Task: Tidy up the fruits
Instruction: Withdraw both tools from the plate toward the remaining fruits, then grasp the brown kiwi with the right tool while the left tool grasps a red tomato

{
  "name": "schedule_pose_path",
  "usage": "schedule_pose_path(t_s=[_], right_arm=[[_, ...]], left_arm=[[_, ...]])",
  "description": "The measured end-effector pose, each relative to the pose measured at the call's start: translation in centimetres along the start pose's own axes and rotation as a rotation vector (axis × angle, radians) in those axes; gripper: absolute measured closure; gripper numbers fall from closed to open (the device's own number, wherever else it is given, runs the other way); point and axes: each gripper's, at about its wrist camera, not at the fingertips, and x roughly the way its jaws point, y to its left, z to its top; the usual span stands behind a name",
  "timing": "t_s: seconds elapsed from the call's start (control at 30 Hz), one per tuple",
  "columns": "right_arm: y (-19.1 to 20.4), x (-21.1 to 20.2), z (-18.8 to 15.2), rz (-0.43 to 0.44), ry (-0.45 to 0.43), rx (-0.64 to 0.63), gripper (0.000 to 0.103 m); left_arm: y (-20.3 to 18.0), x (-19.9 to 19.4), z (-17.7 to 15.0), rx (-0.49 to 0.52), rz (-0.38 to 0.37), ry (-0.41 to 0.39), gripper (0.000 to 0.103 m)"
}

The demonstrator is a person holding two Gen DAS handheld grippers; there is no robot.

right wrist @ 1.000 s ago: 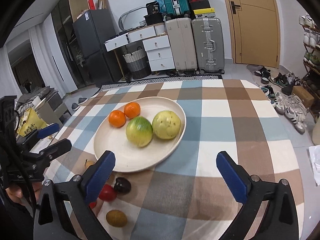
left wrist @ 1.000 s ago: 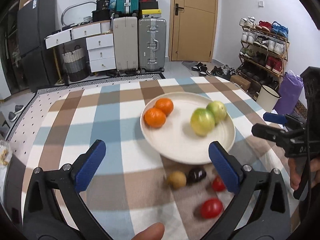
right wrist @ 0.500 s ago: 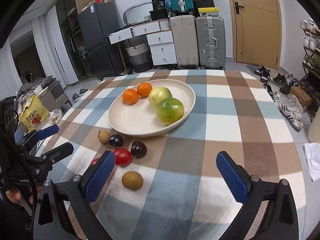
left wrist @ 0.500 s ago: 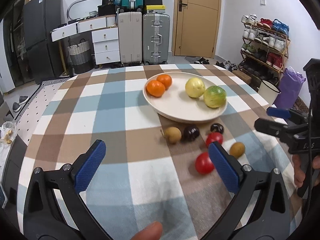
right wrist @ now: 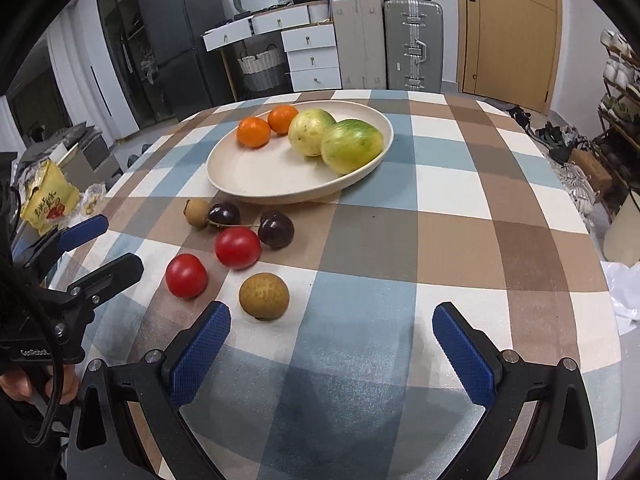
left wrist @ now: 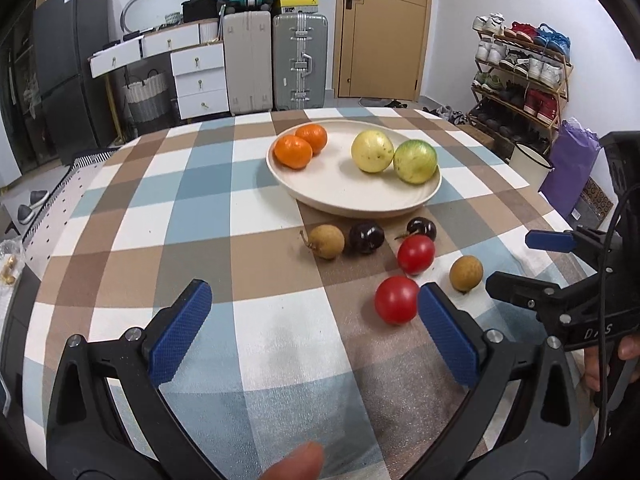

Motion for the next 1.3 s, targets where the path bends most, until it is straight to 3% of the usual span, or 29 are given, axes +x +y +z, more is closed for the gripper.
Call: schedule_pose_path(t_s=[0.63,0.77,1.0,1.3], right_arm=[[2.0,2.2,0.5,-0.071,0.064,-0.111,0.003],[1.8,2.8,0.5,-0.071,0.075,-0.116,0.018],[2.3,3.1,0.8,-0.025,0.058,-0.128,0.032],[3.1,2.8,0.8,0.027,0.042,-0.162,0.059]], left_arm=[[0.3,1.4,-0.3,-0.009,-0.025,0.053,0.000],[0.0,1.7,-0.4,0.004,-0.027,0.067,0.000],[-0.2,2.1,-0.3,0.021,-0.040,0.080,0.000],[-0.1,2.4,-0.4,0.004,-0.049,0.092,0.000]])
